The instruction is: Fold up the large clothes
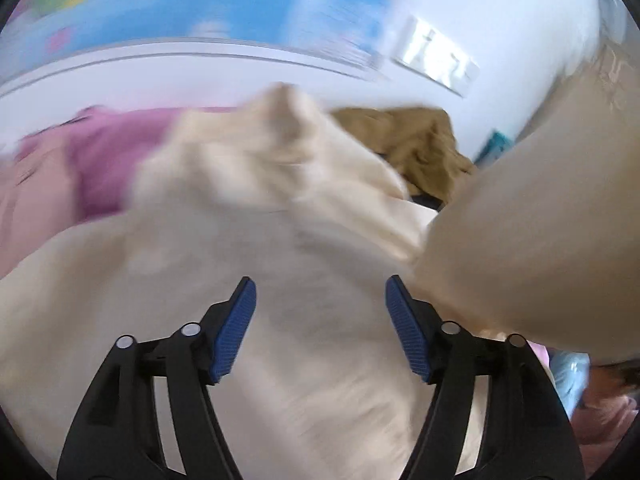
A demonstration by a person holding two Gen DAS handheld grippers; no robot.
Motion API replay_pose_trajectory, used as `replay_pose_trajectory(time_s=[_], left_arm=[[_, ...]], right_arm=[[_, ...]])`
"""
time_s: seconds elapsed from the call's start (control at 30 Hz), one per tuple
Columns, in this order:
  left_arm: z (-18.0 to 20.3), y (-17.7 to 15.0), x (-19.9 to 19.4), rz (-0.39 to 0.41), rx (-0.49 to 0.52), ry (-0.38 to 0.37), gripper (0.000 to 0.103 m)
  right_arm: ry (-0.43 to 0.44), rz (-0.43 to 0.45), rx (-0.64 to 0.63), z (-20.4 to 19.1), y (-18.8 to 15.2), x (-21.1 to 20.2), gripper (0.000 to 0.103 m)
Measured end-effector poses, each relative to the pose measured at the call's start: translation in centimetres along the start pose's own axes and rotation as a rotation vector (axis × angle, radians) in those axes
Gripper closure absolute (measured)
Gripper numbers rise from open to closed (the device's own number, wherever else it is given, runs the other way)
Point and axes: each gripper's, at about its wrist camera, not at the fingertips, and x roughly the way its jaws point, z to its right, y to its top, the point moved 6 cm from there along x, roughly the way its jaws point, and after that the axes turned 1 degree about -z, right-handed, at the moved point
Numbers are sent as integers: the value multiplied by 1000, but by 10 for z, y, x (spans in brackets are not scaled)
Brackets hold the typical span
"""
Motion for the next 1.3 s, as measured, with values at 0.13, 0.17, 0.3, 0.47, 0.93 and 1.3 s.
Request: replay_pose_trajectory(time_s=[0.13, 0.17, 0.3, 0.47, 0.93, 1.3], left_arm=[[-61, -31, -29, 3, -89, 90, 34], [-72, -38, -29, -3, -117, 94, 34], [-101, -58, -46, -8, -221, 36, 34], [-72, -60, -49, -15, -135, -24, 19], [-29, -76, 29, -246, 1, -66, 70], [-18, -83, 4, -212, 44, -79, 98]], right_arm=[[-7, -136, -47, -17, -25, 72, 95], [-6, -168, -49, -18, -32, 86, 95], [13, -313, -40, -26, -59, 117, 70], [92, -251, -2, -23, -48, 69, 33], [-225, -260, 617, 218, -126, 0, 22], [-281, -149, 535, 243, -106, -15, 94]])
